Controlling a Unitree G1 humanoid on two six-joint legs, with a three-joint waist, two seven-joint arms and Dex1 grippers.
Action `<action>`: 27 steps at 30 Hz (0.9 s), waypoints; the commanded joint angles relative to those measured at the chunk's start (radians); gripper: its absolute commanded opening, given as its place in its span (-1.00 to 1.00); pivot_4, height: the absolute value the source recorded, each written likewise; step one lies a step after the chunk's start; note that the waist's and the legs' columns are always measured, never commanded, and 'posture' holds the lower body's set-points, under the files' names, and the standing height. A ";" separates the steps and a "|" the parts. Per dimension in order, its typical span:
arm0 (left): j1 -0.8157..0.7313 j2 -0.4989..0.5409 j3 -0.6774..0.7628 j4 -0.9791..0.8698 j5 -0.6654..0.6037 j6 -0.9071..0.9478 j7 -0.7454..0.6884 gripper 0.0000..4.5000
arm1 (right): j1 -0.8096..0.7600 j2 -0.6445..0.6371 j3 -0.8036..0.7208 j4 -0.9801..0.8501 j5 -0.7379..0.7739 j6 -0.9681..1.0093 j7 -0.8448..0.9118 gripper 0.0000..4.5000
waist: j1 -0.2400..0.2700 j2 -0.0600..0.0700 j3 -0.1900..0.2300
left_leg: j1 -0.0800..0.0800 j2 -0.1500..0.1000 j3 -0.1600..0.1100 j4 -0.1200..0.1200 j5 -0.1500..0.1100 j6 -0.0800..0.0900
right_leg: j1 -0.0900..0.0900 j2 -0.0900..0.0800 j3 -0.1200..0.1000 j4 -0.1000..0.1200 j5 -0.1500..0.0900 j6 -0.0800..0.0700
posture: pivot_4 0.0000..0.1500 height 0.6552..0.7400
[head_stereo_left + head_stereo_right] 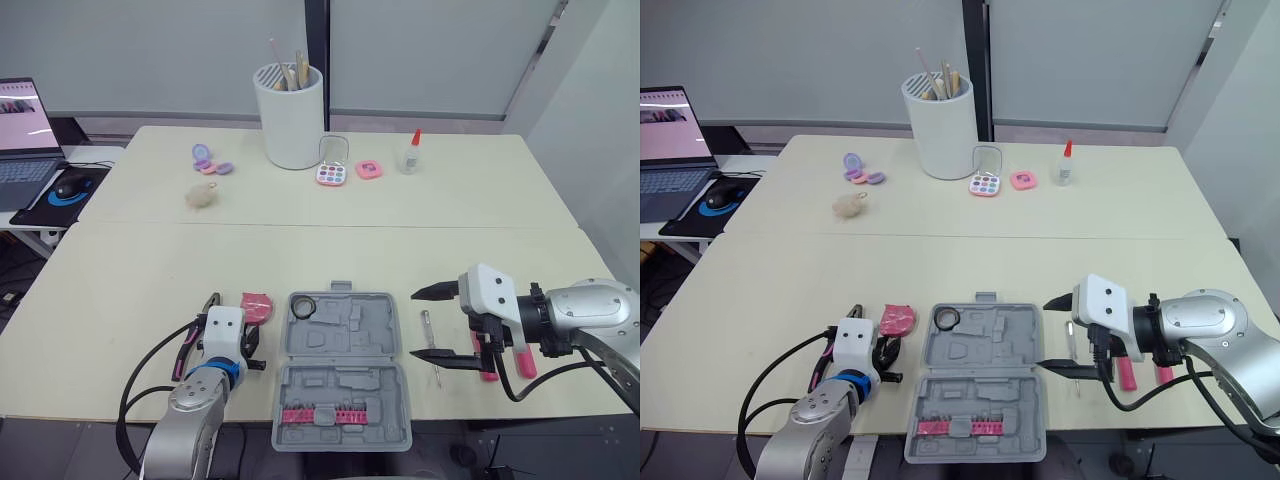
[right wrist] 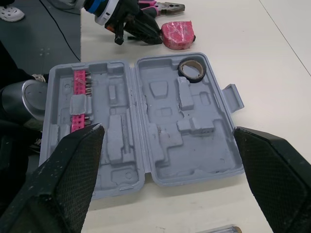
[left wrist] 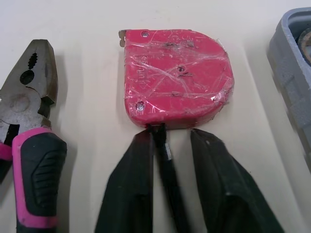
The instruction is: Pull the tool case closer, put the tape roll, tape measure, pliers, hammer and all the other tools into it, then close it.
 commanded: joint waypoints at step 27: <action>0.438 0.227 0.096 -0.209 -0.047 -0.119 -0.240 -0.99 | -0.028 0.008 0.030 -0.028 0.011 -0.015 0.047 1.00 | -0.001 0.001 0.000 | -0.001 0.001 0.001 -0.002 -0.001 -0.001 | 0.000 -0.002 0.000 -0.007 0.000 0.000 | 1.00 0.92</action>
